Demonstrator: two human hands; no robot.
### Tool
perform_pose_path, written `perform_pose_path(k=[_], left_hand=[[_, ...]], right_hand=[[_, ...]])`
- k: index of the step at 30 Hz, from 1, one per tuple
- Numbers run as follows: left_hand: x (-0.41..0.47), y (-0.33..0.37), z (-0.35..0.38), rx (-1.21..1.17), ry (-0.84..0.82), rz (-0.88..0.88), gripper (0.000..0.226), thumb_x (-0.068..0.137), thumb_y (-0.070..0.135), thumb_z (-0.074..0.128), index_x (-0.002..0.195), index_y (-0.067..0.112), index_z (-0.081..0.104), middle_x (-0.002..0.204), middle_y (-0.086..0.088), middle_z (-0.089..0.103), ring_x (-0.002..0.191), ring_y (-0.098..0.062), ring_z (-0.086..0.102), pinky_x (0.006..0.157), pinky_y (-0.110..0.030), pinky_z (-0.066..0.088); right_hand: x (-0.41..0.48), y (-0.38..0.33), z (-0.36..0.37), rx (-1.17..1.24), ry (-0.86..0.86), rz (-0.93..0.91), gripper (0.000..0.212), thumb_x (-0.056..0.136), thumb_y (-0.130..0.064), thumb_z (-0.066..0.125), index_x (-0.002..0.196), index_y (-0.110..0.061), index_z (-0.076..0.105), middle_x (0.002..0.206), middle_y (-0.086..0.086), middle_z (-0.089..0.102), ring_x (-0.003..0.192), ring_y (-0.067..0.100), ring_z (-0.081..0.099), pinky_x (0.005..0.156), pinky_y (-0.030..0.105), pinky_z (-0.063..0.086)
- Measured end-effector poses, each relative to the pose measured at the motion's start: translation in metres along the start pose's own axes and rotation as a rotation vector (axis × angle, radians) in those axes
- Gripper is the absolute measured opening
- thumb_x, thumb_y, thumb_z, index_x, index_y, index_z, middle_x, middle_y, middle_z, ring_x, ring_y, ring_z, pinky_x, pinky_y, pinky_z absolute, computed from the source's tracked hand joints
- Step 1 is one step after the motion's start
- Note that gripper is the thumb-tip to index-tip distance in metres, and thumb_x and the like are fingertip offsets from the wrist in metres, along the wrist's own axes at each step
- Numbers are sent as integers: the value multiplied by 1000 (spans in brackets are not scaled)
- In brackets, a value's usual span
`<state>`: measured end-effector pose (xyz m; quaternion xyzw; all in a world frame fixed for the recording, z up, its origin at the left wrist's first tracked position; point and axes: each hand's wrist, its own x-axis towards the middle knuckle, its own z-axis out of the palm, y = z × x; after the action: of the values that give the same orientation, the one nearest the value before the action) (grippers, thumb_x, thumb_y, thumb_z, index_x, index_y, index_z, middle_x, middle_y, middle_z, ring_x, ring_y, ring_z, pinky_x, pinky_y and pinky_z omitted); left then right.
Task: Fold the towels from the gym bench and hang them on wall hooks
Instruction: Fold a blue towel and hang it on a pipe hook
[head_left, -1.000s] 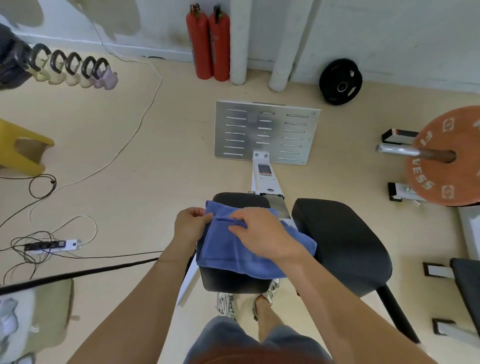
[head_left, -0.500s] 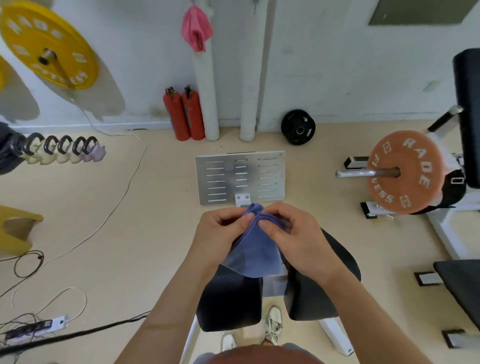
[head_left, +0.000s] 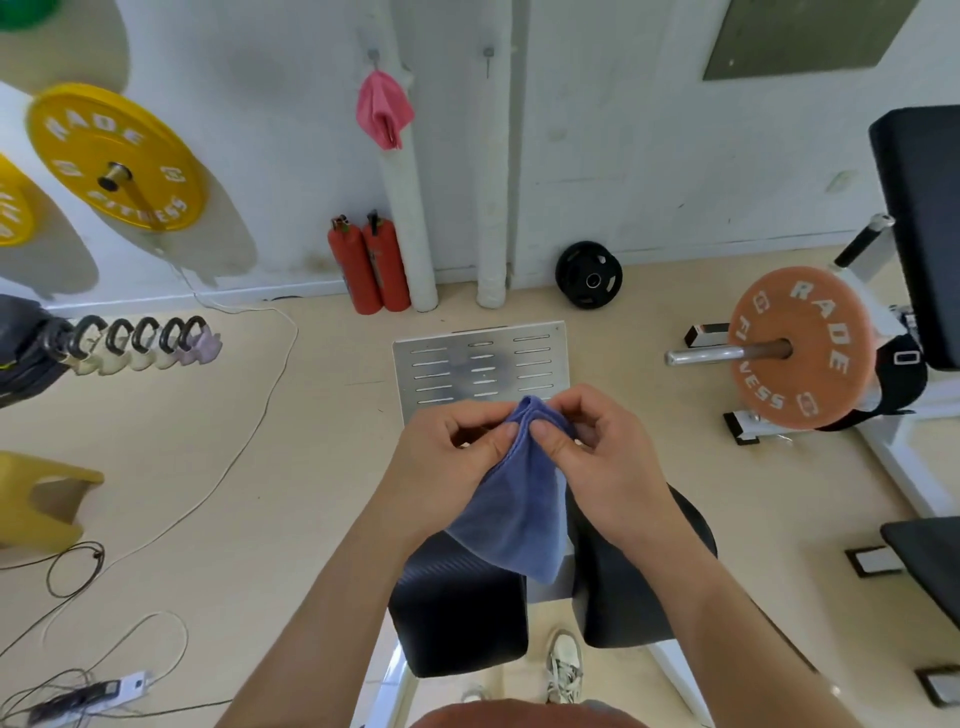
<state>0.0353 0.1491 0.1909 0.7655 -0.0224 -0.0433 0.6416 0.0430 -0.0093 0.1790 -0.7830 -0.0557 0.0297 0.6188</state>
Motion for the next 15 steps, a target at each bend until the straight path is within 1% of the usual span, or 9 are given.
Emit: perform_pose_path(k=[4,5,7,8,10,12,14,15], left_hand=[[0,4,3,102,-36,51,30,90,12,62,95,40,70,89,16,73,87,-5,69,77,-21,55],[0,4,3,115,-43,55,31,90,11,62,95,41,70,89,17,73,87,-5,68,77,-21,55],[-1,4,4,135,-60,58,30,90,10,62,98,38,70,89,17,73,86,-3,67,75,-18,53],[-1,4,5,150,-67,64,30,89,9,63,100,36,70,89,16,72,85,-2,66,73,-16,51],[-1,3,6,194,-72,68,34,84,6,66,102,35,69,88,16,69,82,-1,63,69,-13,49],[2,-5,4,313,-72,58,38,78,2,66,93,37,68,84,13,67,78,-6,61,66,-18,51],[5,-17,0,524,-105,8,30,73,1,63,84,28,68,77,5,66,72,-13,59,68,-32,53],[6,-23,-3,579,-127,-38,28,72,0,62,79,26,67,72,5,65,68,-13,59,66,-33,53]], right_hand=[[-4,0,-4,10,36,-36,10,86,-7,66,83,-16,63,103,-9,65,94,3,61,71,17,52],[-4,0,-5,20,29,-38,10,86,-6,66,82,-14,63,103,-9,66,93,3,61,71,16,52],[-5,-2,-9,0,18,-51,10,85,-4,67,82,-13,62,89,-6,66,84,5,61,68,15,51],[-5,-3,-10,-23,18,-58,12,84,-4,67,82,-14,61,83,-5,65,80,6,60,67,15,51],[-4,-5,-13,-46,37,-68,18,83,-2,68,80,-17,59,79,-5,63,75,6,58,64,15,50],[-2,-6,-17,-37,73,-79,20,83,-2,68,79,-18,57,78,-4,62,75,8,58,63,16,50],[0,-7,-23,-37,107,-101,21,83,-3,68,79,-19,55,78,-2,60,74,9,56,63,17,49],[2,-7,-26,-47,120,-113,22,83,-3,68,78,-20,55,78,-3,60,74,8,55,63,16,49]])
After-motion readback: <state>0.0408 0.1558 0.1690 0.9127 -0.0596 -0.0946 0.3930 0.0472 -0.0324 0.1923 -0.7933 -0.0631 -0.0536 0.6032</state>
